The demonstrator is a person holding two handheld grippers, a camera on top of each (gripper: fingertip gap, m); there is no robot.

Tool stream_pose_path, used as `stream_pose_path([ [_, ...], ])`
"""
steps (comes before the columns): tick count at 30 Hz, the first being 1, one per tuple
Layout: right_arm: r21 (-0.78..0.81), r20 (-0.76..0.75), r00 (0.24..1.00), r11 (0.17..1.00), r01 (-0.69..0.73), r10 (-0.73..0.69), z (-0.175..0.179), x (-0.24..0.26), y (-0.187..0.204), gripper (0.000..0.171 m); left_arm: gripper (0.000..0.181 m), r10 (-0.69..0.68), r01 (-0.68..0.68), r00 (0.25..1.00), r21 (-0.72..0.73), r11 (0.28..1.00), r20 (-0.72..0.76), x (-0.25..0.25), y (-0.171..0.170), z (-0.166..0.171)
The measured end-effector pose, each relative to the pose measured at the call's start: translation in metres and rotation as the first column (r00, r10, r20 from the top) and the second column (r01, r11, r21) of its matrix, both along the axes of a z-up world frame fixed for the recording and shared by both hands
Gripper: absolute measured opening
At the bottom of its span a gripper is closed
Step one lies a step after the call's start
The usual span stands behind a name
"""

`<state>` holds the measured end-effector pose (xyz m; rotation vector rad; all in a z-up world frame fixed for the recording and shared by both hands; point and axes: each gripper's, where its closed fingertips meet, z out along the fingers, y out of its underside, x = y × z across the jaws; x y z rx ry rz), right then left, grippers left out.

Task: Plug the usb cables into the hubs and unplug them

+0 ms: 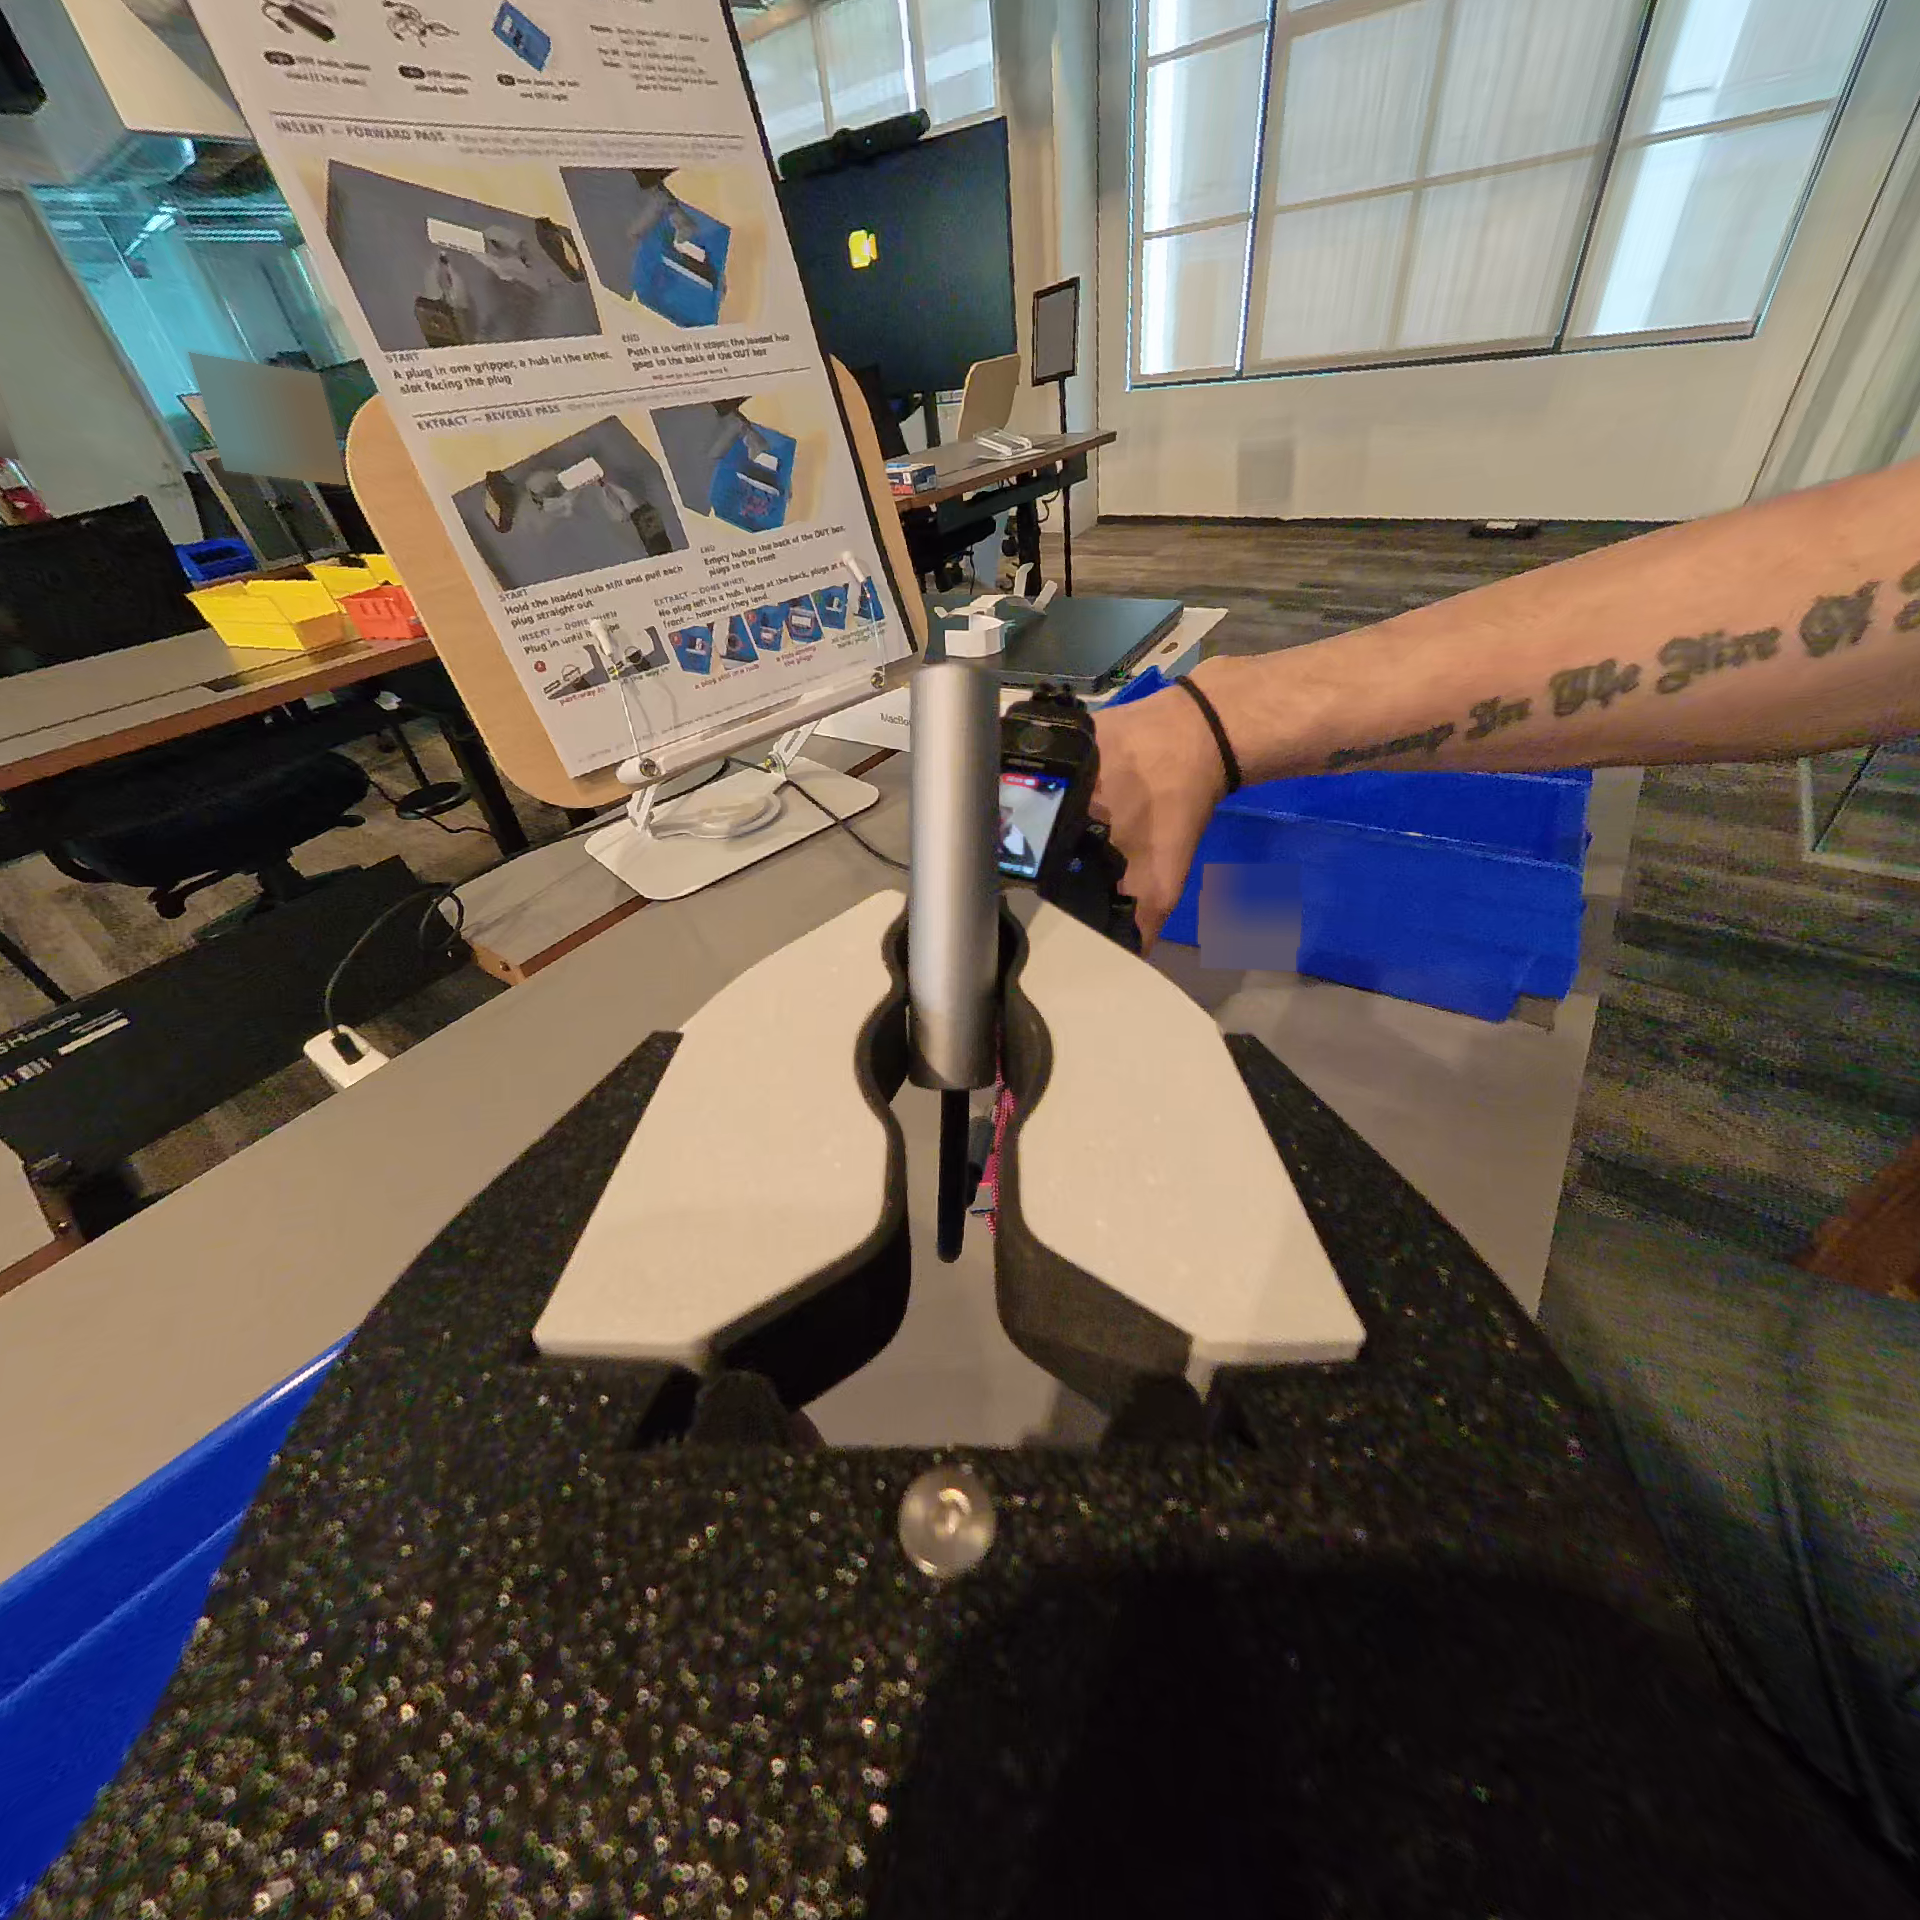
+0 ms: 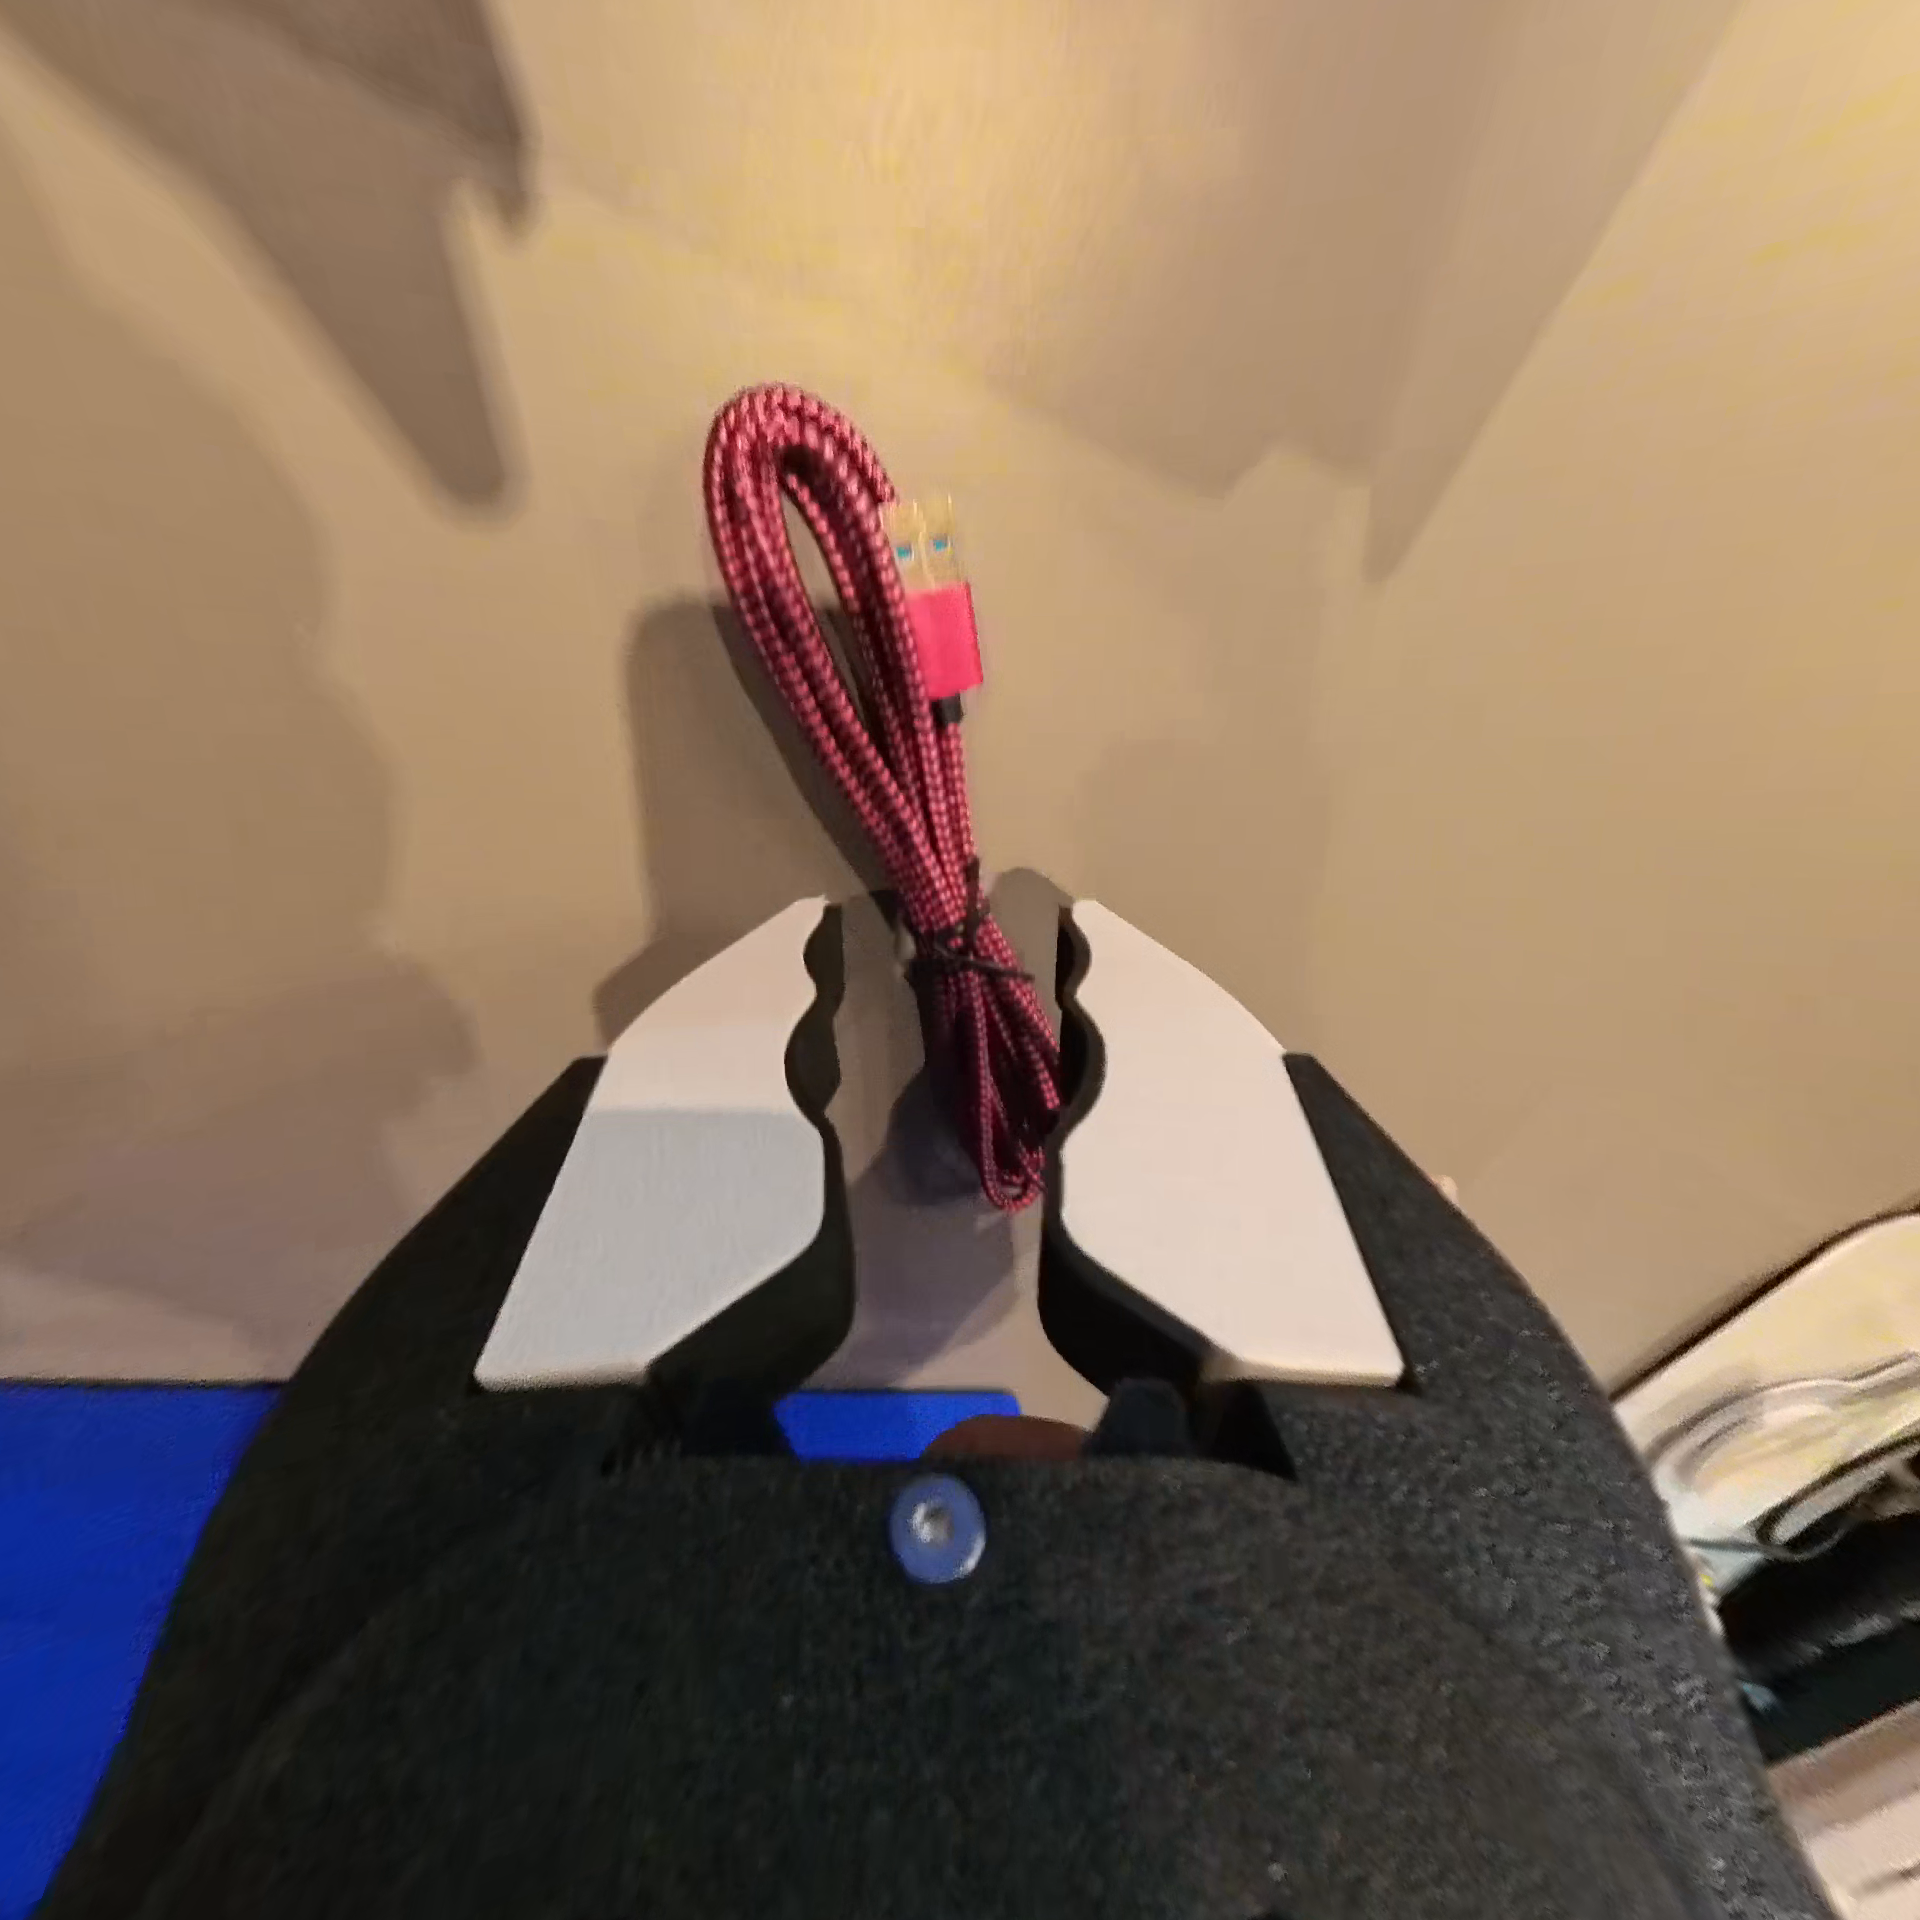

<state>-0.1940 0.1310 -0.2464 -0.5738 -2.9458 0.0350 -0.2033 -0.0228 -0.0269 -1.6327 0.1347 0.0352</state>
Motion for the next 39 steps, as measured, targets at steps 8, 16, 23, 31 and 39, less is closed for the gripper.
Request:
stream_pose_path([
  [8, 0.055, 0.019, 1.0, 0.998, 0.023, -0.025, -0.016, 0.009, 0.016, 0.019, 0.012, -0.014, 0.014, 1.0, -0.006, 1.0, 0.0, 0.006, 0.003, 0.0],
  [16, -0.285, 0.563, 0.769, 0.802, 0.524, -0.303, 0.01, 0.046, -0.036, 0.015, 0.012, -0.02, 0.02, 1.0, -0.007, 1.0, 0.002, 0.008, 0.004, -0.001],
  [23, -0.274, 0.725, 0.581, 0.618, 0.737, -0.371, 0.008, 0.044, -0.043, 0.015, 0.012, -0.033, 0.033, 0.999, -0.002, 0.999, 0.014, 0.01, 0.004, 0.0],
  [31, -0.304, 0.693, 0.531, 0.469, 0.829, -0.488, 0.006, 0.016, -0.016, 0.016, 0.012, -0.051, 0.051, 0.998, -0.004, 0.999, 0.03, 0.013, 0.007, -0.002],
  [39, -0.294, 0.65, 0.502, 0.42, 0.858, -0.571, 0.0, 0.009, 0.001, 0.016, 0.012, -0.061, 0.061, 0.997, -0.009, 0.998, 0.038, 0.016, 0.01, -0.004],
])
